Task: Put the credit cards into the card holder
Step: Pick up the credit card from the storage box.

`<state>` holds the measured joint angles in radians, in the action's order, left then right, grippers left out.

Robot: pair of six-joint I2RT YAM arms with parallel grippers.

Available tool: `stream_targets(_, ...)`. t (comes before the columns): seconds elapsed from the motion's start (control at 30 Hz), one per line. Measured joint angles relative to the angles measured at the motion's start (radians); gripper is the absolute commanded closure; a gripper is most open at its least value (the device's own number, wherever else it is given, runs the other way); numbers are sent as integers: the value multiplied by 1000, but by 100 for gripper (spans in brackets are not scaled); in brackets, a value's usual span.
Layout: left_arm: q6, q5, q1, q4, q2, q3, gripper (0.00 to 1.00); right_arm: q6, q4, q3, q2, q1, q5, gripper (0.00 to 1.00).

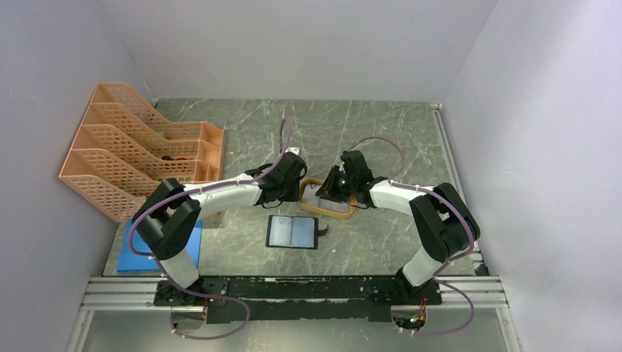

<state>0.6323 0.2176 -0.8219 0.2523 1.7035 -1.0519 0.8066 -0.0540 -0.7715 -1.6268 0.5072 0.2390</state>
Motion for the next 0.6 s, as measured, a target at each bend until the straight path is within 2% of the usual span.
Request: stream_targets(0.6, 0, 0, 0, 0, 0, 2, 78, 40, -122, 42, 12, 0, 86, 74)
